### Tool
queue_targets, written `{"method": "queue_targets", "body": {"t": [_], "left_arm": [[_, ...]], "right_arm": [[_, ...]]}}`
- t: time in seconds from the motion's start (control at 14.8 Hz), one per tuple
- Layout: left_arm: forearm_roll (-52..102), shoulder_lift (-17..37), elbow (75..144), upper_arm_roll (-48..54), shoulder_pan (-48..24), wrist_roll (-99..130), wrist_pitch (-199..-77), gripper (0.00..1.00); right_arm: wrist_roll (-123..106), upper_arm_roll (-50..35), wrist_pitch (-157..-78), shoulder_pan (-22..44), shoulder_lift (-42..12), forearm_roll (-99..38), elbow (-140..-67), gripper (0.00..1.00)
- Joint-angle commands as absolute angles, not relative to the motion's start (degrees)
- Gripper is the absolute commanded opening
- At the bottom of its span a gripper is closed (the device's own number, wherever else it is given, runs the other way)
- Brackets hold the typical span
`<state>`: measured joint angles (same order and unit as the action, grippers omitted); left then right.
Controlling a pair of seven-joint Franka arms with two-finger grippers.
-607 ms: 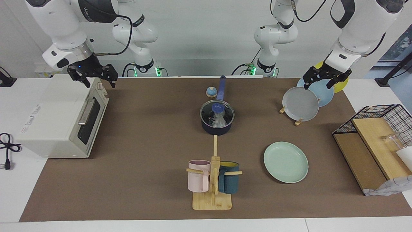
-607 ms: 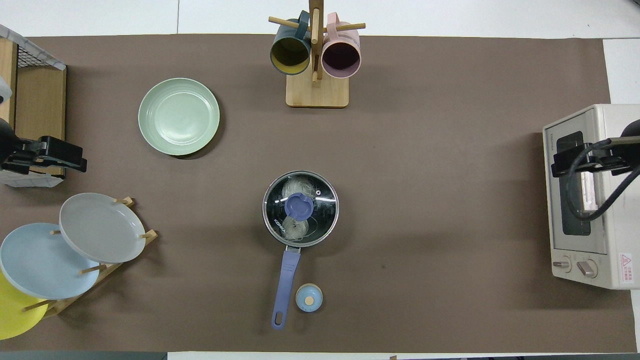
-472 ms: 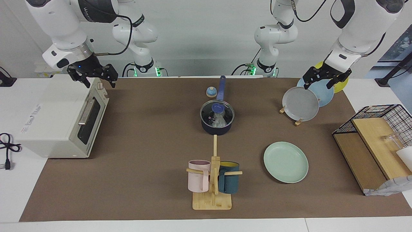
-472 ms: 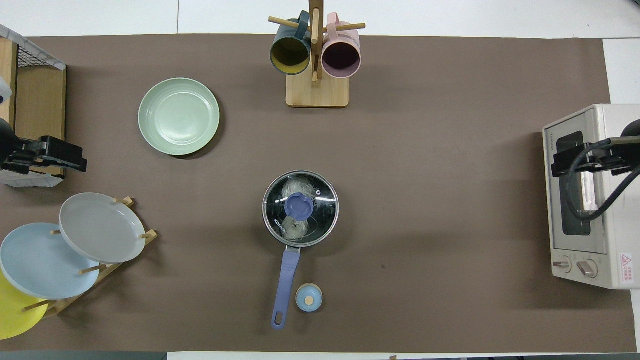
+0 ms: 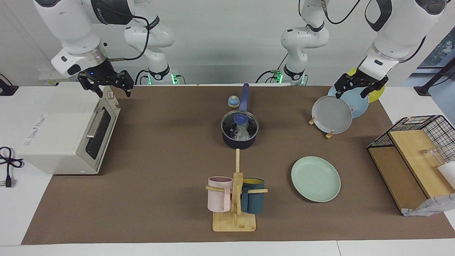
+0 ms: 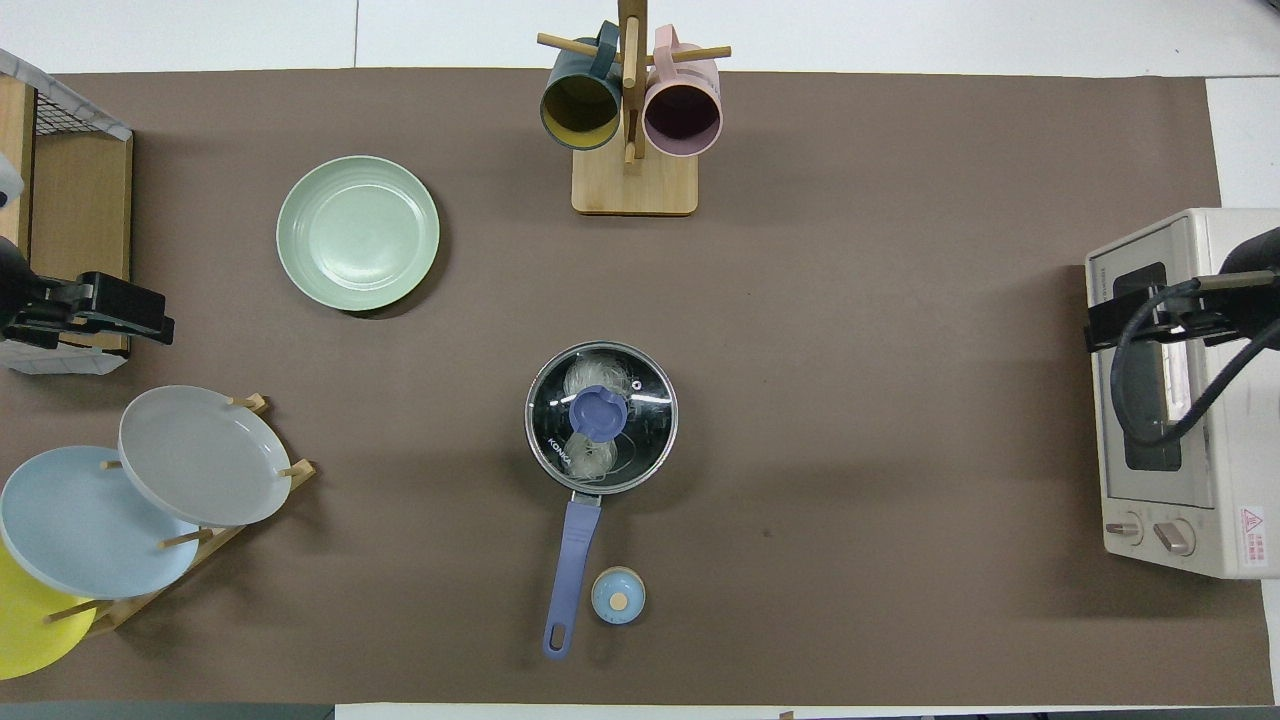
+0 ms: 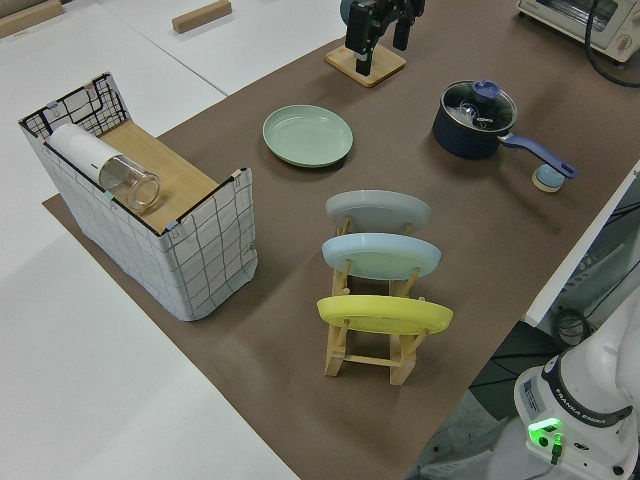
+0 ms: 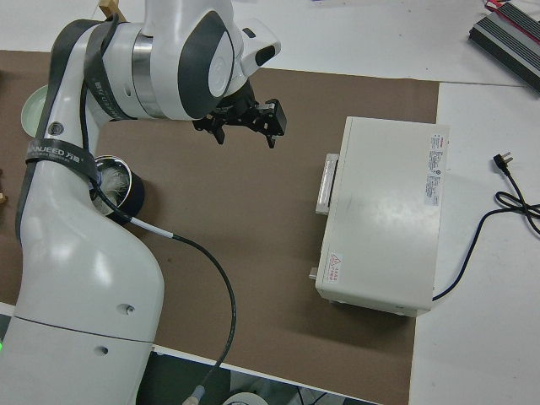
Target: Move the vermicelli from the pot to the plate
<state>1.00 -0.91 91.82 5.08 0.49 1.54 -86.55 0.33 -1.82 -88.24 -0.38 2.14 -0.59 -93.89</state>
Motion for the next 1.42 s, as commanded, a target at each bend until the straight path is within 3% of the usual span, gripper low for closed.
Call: {"method": "queue_targets", "body": {"t": [0.0,0.27,0.54,0.88,1.35], "left_arm": [[-0.53,-1.58,92.02,5.36,0.79,1.93,-85.69,1.00],[-0.53,-1.58,92.11,5.36,0.79,1.93,-85.69,1.00],[-0.53,-1.58,92.11,5.36,0.88,1.93,-85.69,1.00],[-0.53,-1.49,92.02,5.36,0.88,1.93,-85.69,1.00],[-0.53,-1.50,92.11,5.36,0.88,1.93,-85.69,1.00]], "right_arm": [[10.14,-8.14,-91.92,-0.36,1.67,-3.52,-93.95,1.00],[29.04,-16.42,-97.10,5.52,-3.84,-2.82,-92.82,1.00],[51.89,-18.37,-99.66,21.24,-16.59,6.49,-84.03,1.00],[57.83,-18.37,-109.15,27.06,-18.98,6.94,-88.50,1.00],[56.69,-18.46,-118.29,26.72,-17.58,8.17,-97.90,1.00]]}}
